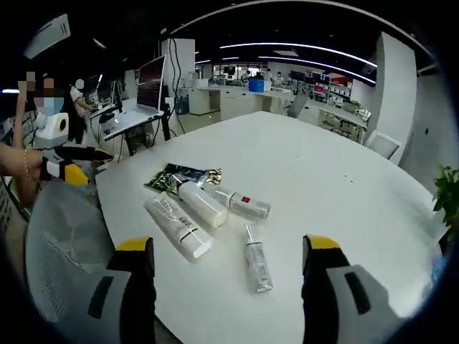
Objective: Arrange the skincare products in the storage area until every visible bottle or jar stands upright without overlapping.
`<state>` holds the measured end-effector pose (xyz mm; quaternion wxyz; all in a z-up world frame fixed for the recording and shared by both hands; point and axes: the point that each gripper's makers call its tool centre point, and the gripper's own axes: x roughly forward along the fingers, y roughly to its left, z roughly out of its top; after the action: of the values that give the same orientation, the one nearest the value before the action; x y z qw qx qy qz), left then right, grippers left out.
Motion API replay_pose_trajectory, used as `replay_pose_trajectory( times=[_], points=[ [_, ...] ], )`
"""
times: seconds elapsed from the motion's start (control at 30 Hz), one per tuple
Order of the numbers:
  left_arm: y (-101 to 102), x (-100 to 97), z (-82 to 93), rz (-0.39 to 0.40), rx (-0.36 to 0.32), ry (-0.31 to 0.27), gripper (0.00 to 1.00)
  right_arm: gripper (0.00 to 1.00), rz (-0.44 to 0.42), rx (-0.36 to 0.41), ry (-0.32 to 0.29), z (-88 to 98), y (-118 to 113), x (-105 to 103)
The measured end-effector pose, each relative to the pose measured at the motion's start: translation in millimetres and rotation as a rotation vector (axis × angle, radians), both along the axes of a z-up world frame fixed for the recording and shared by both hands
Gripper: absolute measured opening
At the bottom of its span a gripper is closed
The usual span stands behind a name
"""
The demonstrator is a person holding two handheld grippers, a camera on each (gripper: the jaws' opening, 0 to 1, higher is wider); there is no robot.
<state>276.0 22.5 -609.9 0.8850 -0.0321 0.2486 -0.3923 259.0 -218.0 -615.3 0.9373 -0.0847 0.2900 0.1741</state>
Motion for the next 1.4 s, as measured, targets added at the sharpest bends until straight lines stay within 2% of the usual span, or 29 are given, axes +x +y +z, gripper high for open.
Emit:
replay_pose_trajectory(
  times=[0.17, 0.37, 0.5, 0.63, 0.83, 1.0, 1.1, 1.13, 1.23, 1.4],
  points=[
    [0.8, 0.8, 5.6, -0.002, -0.042, -0.006, 0.84, 0.83, 0.107, -0.08, 0.032, -6.4, 15.0, 24.1],
    [-3.8, -3.7, 8.7, -0.037, -0.063, -0.018, 0.85, 0.78, 0.203, -0.115, 0.054, -11.7, 35.8, 51.5],
    [-5.7, -6.1, 9.5, -0.042, -0.044, -0.043, 0.85, 0.73, 0.316, -0.18, 0.101, -26.5, 55.4, 71.1],
    [-2.0, -1.9, 13.5, -0.015, -0.069, -0.052, 0.84, 0.69, 0.393, -0.206, 0.172, -39.9, 72.9, 84.7],
    [-2.6, -1.1, 15.6, -0.006, -0.082, -0.056, 0.85, 0.61, 0.479, -0.237, 0.209, -54.5, 97.4, 111.8],
    [-2.4, 1.7, 17.3, 0.01, -0.092, -0.059, 0.85, 0.53, 0.53, -0.284, 0.262, -72.6, 112.8, 122.9],
    [-2.0, 3.0, 17.6, 0.021, -0.091, -0.06, 0.86, 0.47, 0.558, -0.32, 0.324, -83.9, 116.8, 122.0],
    [-2.1, 3.2, 17.7, 0.022, -0.09, -0.062, 0.86, 0.46, 0.57, -0.324, 0.32, -84.9, 120.5, 122.9],
    [-2.7, 3.9, 18.2, 0.025, -0.092, -0.062, 0.85, 0.46, 0.584, -0.327, 0.357, -96.7, 128.3, 127.6],
    [0.2, 5.4, 17.2, 0.041, -0.103, -0.045, 0.86, 0.38, 0.615, -0.368, 0.396, -115.6, 134.3, 128.8]
  ],
)
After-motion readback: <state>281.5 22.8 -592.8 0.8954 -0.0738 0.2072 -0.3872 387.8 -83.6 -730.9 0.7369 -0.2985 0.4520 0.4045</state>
